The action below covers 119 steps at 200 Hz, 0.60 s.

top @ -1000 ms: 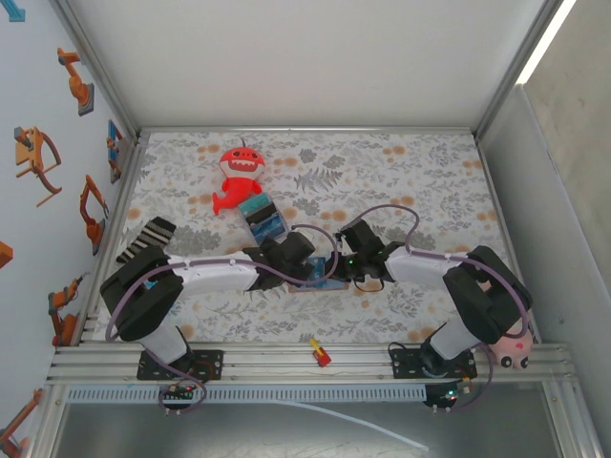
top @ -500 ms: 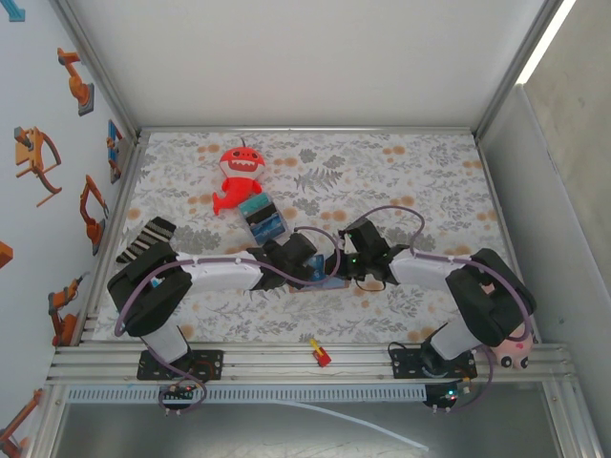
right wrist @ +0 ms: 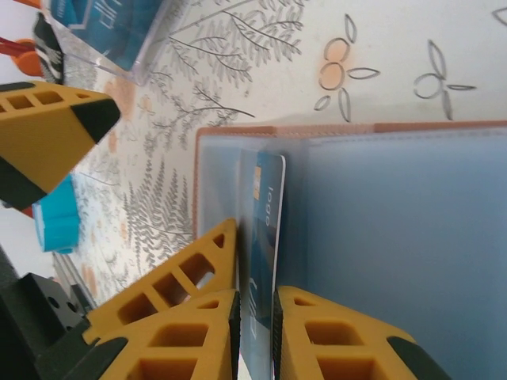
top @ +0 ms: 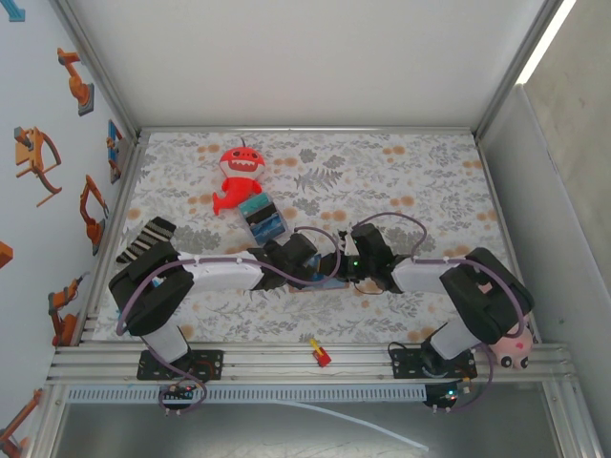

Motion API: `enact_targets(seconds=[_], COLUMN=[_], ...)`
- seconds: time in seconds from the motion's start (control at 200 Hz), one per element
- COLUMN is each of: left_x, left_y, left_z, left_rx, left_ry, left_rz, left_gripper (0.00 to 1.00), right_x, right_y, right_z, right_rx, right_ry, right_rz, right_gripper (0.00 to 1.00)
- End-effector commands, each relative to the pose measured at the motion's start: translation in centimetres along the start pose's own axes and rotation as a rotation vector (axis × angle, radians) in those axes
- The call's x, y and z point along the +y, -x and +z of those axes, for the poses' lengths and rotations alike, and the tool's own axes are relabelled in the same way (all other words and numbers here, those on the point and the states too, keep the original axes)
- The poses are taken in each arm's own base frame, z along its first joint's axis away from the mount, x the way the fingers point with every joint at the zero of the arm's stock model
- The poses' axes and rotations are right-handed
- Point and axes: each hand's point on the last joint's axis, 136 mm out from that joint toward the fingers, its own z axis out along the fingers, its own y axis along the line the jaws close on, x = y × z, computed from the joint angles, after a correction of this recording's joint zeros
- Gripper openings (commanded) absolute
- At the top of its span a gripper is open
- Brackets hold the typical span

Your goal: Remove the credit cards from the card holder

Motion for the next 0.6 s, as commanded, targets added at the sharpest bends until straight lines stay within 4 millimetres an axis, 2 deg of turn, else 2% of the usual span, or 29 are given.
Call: enact_targets(seconds=[0.0, 0.11, 0.26, 0.406, 0.591], left_x=[-0.7, -0.7, -0.4, 0.1, 0.8], left_y=[-2.3, -2.2, -1.8, -1.9, -1.7], left_z=[0.7, 0.7, 0.2, -0.2, -0.8], left_rx=[0.069, 0.067, 0.056, 0.053, 0.043], left_ry=[-0.022, -0.024, -0.018, -0.001, 0.018], left_rz=[0.019, 0.019, 0.015, 0.025, 0.025], left_gripper=[0.97, 0.97, 0.97, 0.97, 0.97], right_x=[1.4, 1.3, 1.1, 0.5, -0.6], right_y=[0.5, 0.5, 0.5, 0.6, 0.8], right_z=[0.4, 0.8, 0.5, -0.3, -2.3], right_rx=[-0.014, -0.009, -0.021, -0.035, -0.044], right_ry=[0.097, 0.103, 0.09, 0.024, -0.125], right_rz=[-0.009, 0.0, -0.004, -0.023, -0.08], right_gripper=[0.18, 0.17, 0.08, 0.0, 0.0])
